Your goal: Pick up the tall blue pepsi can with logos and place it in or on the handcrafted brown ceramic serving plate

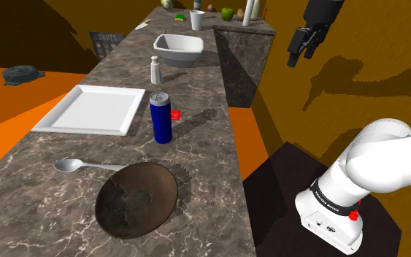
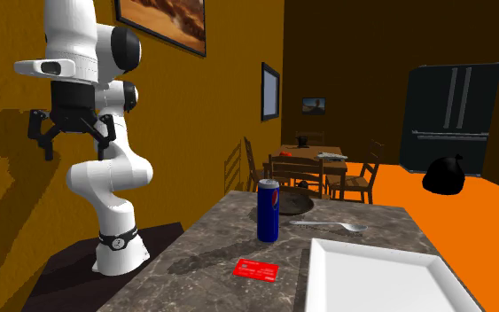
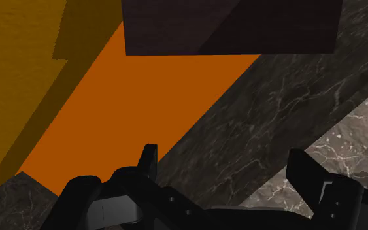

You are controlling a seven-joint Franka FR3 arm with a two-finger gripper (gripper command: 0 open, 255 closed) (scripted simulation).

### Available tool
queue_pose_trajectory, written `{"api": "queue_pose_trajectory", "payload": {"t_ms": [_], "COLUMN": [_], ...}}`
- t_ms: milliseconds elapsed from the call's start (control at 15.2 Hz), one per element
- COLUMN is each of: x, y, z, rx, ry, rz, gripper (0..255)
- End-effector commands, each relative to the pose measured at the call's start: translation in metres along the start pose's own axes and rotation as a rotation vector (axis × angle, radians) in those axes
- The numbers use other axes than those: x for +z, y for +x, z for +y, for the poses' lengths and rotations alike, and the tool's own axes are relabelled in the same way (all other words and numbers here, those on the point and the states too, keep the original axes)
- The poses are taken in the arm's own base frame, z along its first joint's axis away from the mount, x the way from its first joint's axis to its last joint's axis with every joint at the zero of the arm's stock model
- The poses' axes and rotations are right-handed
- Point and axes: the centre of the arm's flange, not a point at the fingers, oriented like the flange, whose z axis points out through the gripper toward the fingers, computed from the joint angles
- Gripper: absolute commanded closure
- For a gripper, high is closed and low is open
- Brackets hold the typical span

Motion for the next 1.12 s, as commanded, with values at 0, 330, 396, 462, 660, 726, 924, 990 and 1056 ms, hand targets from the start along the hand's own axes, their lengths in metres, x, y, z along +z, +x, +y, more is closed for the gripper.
{"api": "queue_pose_trajectory", "payload": {"t_ms": [0,330,396,462,660,726,924,990,1056], "x": [0.0,0.006,0.007,0.008,0.011,0.012,0.015,0.016,0.017], "y": [0.0,0.021,0.025,0.03,0.042,0.046,0.059,0.063,0.067], "z": [0.0,-0.061,-0.073,-0.085,-0.121,-0.134,-0.17,-0.182,-0.194], "rx": [0.0,-0.001,-0.001,-0.002,-0.002,-0.003,-0.003,-0.003,-0.004], "ry": [0.0,0.011,0.013,0.015,0.021,0.023,0.03,0.032,0.034], "rz": [0.0,-0.002,-0.002,-0.002,-0.003,-0.004,-0.005,-0.005,-0.005], "gripper": [0,0,0,0,0,0,0,0,0]}}
